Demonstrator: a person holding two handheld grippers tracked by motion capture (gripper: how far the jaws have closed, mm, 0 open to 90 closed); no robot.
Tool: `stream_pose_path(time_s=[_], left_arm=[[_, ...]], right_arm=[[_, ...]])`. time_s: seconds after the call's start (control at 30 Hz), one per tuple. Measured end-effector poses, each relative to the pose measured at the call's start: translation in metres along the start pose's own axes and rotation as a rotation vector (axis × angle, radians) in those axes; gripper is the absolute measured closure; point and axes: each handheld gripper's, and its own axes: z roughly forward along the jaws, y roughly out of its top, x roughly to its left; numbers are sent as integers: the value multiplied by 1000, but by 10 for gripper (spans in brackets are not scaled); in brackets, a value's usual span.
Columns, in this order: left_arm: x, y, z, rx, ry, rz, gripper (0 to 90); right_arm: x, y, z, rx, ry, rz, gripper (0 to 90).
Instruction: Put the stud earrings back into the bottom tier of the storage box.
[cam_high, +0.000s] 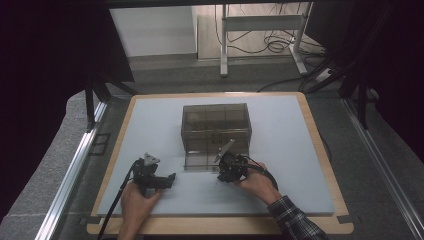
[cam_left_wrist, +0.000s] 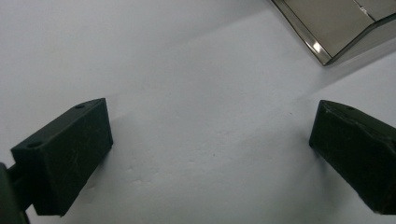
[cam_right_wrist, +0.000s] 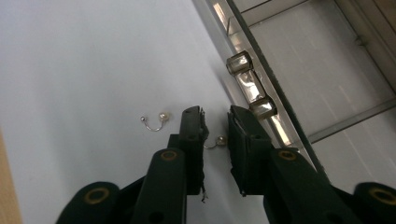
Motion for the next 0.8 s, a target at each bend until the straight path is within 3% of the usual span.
stream_pose_path(time_s=[0.1, 0.17, 0.57, 0.8], left_arm=[[0, 0, 0, -1, 0, 2, 0], [0, 0, 0, 0, 0, 3, 0], [0, 0, 0, 0, 0, -1, 0], [0, 0, 0, -3, 0, -1, 0]], right_arm=[[3, 1, 0, 11, -18, -6, 777], [2, 1, -1, 22, -12, -11, 841], [0, 1, -2, 21, 13, 7, 847], [0, 4, -12, 5, 34, 4, 846]])
